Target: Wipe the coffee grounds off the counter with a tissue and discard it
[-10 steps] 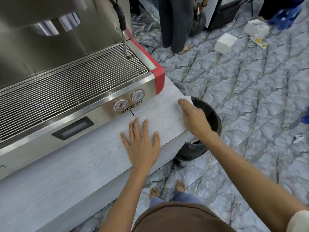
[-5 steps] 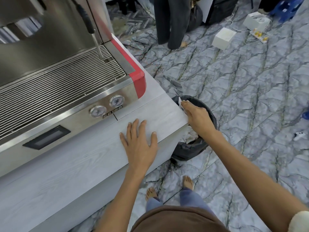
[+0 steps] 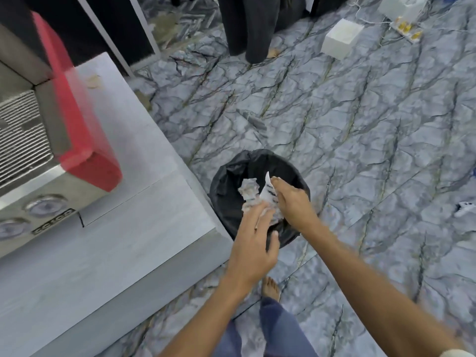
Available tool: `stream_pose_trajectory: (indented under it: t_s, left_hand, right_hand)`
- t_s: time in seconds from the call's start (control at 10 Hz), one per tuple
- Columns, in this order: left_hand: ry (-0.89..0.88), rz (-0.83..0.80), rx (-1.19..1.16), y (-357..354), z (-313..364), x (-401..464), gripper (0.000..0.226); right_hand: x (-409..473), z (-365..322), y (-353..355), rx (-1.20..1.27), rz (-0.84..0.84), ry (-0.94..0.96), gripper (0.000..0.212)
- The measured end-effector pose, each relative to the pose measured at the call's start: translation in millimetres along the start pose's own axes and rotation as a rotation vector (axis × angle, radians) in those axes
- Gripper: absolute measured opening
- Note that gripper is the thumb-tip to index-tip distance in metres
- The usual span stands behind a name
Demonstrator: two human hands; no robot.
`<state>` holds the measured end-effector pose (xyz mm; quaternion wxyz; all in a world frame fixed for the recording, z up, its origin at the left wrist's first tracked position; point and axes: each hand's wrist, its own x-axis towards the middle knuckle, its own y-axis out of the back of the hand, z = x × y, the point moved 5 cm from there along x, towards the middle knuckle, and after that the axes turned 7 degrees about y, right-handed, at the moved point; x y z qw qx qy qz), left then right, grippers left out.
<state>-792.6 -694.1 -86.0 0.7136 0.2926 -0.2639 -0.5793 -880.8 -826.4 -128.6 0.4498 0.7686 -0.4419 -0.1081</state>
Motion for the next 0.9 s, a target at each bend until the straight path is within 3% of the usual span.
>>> stream_pose_trajectory:
  t_s: [0.2, 0.4, 0.7, 0.9]
  left_hand:
    - [0.293, -0.135, 0.143, -87, -88, 37, 0.058]
    - [0.457, -0.197, 0.200, -163, -174, 76, 0.065]
    - [0.581, -0.271, 0.225, -229, -247, 96, 0.061]
    - [0.632, -0.249, 0.208, -246, -272, 98, 0.059]
  right_hand:
    - [-6, 81, -49, 0.035, -0.069, -0.049, 0.024]
    - [-23, 156, -125, 0.037, -0.133, -0.133, 0.018]
    - [-22, 213, -211, 0.013, -0.210, -0.227, 0.017]
    - [-21, 223, -234, -0.132, -0.251, -0.137, 0.036]
